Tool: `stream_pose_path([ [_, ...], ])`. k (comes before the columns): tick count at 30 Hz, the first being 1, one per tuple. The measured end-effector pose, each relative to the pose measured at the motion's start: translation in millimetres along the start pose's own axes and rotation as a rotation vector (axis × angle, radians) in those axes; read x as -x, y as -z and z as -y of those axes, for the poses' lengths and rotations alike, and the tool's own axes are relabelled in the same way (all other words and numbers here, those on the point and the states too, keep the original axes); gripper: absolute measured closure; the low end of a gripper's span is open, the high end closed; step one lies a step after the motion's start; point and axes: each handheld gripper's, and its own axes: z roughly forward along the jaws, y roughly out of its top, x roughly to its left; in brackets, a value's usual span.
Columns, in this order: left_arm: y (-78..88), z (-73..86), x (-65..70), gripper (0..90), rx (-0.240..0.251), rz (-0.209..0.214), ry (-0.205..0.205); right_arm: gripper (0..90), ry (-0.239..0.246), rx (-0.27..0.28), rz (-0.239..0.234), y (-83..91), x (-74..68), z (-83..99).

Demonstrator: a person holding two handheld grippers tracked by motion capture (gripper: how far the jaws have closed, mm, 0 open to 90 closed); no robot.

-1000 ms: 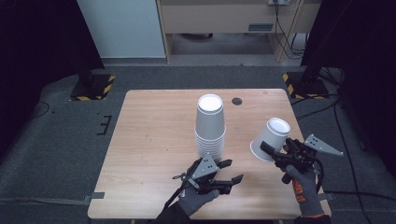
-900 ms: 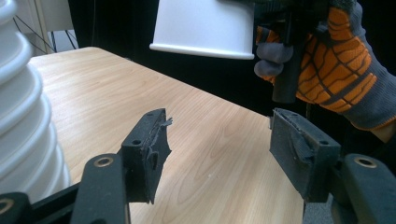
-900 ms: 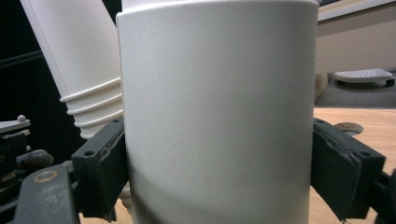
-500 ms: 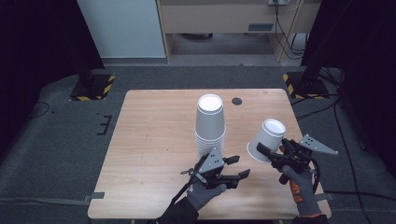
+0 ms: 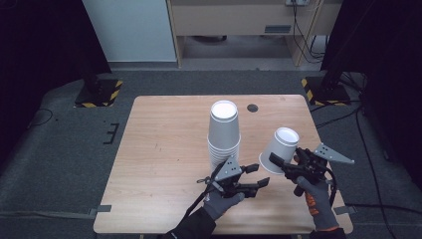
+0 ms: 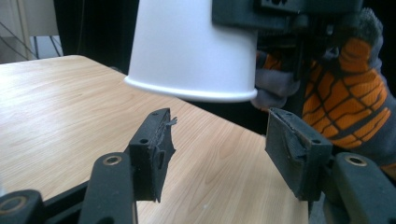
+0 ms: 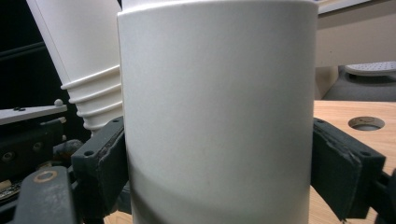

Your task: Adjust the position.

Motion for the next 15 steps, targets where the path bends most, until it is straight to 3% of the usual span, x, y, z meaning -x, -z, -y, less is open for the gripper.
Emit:
stream_pose_path([
  [8, -8.1, -2.3, -3.6, 41.9, 0.017, 0.022, 0.036, 16.1, -0.007, -0.003, -0.016, -3.6, -0.9, 1.7],
  [15, -13.2, -2.4, -4.8, 44.0, 0.019, 0.025, 0.039, 16.1, -0.011, -0.003, -0.025, -4.5, -1.6, 2.0],
])
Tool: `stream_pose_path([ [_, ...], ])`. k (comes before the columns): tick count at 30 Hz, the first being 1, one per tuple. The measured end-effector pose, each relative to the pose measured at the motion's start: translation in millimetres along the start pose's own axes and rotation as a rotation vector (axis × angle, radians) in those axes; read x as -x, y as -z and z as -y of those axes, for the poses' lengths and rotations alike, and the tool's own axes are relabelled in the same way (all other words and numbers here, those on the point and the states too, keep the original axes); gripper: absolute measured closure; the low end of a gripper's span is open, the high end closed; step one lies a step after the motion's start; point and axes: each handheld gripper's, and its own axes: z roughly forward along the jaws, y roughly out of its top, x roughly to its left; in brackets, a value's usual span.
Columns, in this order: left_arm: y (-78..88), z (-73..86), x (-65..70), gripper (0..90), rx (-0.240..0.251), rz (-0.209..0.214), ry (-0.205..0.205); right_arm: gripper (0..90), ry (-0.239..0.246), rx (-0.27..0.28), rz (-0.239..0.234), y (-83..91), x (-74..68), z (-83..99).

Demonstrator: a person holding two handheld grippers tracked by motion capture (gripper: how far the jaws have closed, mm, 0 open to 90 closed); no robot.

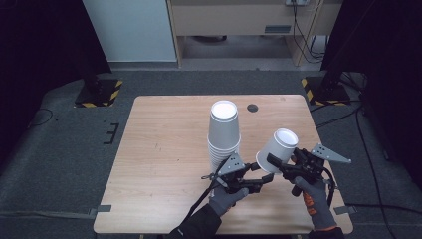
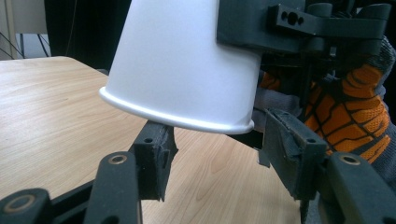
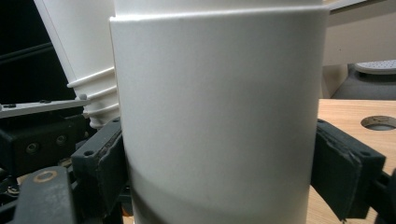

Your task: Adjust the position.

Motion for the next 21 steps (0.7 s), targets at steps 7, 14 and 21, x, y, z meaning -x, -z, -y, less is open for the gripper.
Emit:
stream_pose_path([
  [7, -1.7, 1.6, -1.0, 50.5, -0.013, -0.010, -0.002, 16.0, -0.006, -0.021, -0.010, -2.9, -0.4, 1.7],
  [14, 0.4, 2.0, 0.2, 58.6, -0.019, -0.023, -0.028, 15.9, -0.005, -0.032, -0.015, -3.3, -0.3, 2.0],
  [21, 1.6, 3.9, 1.2, 65.9, -0.029, -0.031, -0.044, 15.8, -0.004, -0.036, -0.015, -3.9, 0.4, 2.5],
])
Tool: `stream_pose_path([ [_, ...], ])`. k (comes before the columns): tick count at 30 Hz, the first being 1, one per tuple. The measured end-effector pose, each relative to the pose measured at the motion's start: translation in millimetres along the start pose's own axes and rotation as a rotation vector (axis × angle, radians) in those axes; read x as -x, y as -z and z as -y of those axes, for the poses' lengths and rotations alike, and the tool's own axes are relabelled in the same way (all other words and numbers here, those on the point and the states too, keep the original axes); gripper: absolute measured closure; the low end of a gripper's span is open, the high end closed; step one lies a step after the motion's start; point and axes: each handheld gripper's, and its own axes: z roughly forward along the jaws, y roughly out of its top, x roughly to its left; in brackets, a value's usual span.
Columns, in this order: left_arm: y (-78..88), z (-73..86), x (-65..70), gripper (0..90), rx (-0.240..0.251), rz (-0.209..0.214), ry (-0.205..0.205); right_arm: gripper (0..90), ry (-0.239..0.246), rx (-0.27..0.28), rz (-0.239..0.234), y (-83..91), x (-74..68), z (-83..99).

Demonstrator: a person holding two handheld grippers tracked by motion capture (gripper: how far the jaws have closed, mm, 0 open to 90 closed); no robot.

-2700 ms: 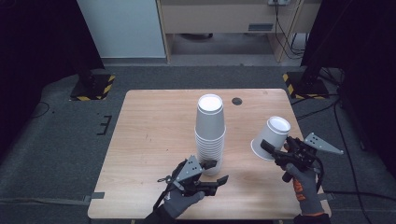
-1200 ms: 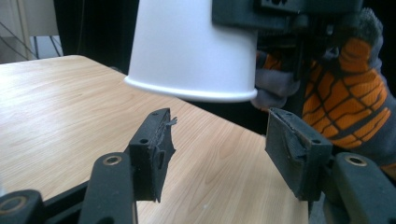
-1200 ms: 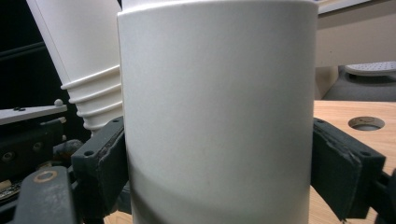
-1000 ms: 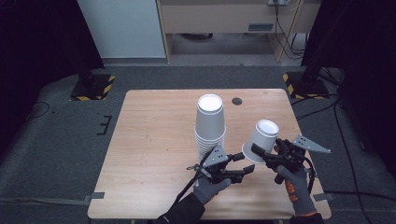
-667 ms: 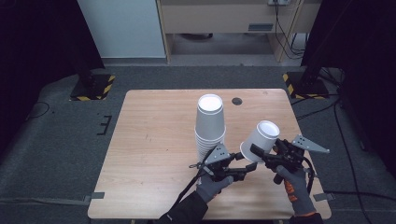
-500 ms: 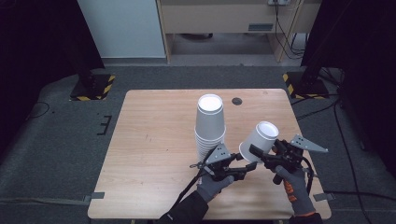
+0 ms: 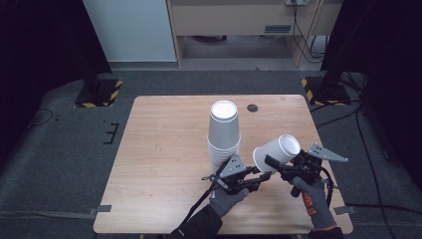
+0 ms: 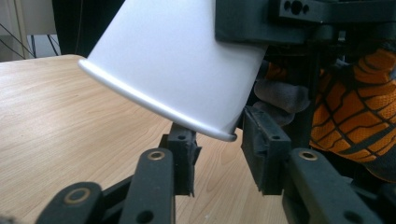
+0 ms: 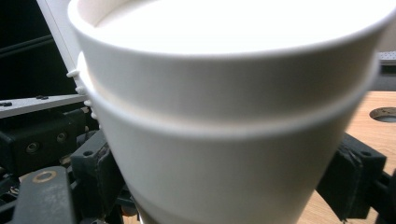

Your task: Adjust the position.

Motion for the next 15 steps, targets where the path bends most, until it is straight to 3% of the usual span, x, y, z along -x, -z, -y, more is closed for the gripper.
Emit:
stream_pose_path([
  [8, 2.0, 1.9, -0.1, 73.3, -0.005, 0.006, -0.006, 15.6, -0.011, -0.002, -0.009, 0.5, 1.2, -0.4],
  [15, 3.1, 2.6, 0.3, 74.6, 0.008, 0.026, -0.013, 15.8, -0.020, -0.001, -0.021, -0.2, 1.2, -0.2],
])
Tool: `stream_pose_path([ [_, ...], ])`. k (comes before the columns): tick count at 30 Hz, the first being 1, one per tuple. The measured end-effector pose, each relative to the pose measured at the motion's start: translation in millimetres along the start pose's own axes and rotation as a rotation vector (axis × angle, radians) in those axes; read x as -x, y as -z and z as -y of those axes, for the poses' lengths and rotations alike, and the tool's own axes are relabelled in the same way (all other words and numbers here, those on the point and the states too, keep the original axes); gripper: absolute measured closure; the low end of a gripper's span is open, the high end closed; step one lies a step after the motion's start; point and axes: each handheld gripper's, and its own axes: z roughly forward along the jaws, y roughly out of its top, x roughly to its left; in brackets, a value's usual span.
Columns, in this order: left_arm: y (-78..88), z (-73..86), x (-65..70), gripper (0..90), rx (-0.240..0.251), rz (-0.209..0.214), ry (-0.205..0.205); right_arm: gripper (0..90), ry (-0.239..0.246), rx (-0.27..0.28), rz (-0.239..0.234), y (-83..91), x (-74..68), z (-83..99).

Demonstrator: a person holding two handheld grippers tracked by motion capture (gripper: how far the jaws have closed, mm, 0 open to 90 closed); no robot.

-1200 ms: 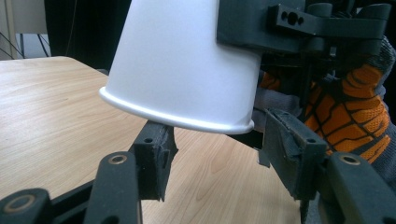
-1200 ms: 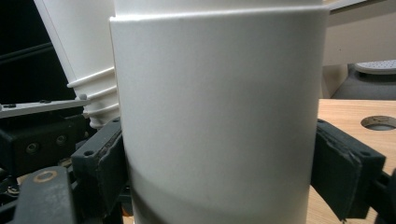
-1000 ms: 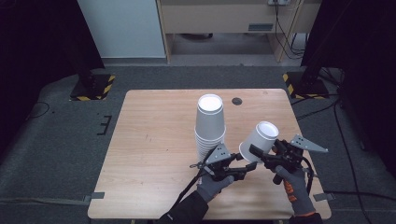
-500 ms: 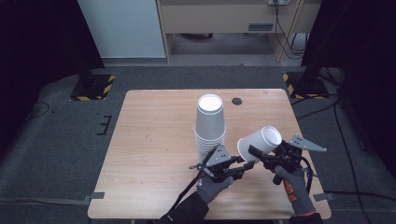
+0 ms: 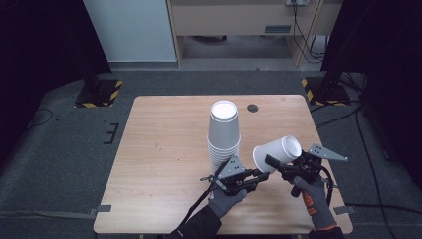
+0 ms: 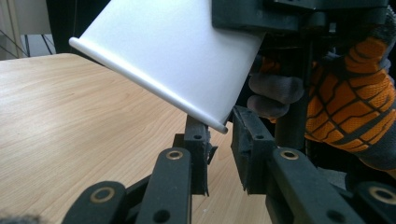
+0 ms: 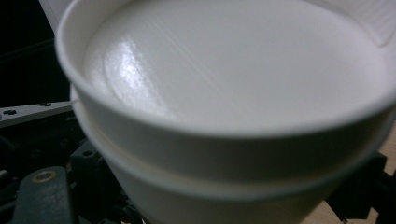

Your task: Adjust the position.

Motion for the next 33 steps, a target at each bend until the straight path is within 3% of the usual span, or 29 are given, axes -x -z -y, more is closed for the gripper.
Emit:
stream_pose_path([
  [11, -1.2, -1.9, -0.4, 66.1, 0.041, 0.029, 0.019, 15.9, -0.014, -0.022, -0.058, -5.4, -4.0, 2.7],
  [18, -1.5, -1.0, 0.6, 75.7, 0.037, 0.032, 0.009, 14.8, -0.019, -0.021, -0.059, -5.3, -3.3, 2.3],
  [33, 0.4, -1.6, 1.9, 82.4, 0.023, 0.055, -0.001, 12.8, -0.036, 0.000, -0.060, 0.5, 0.9, -1.9],
])
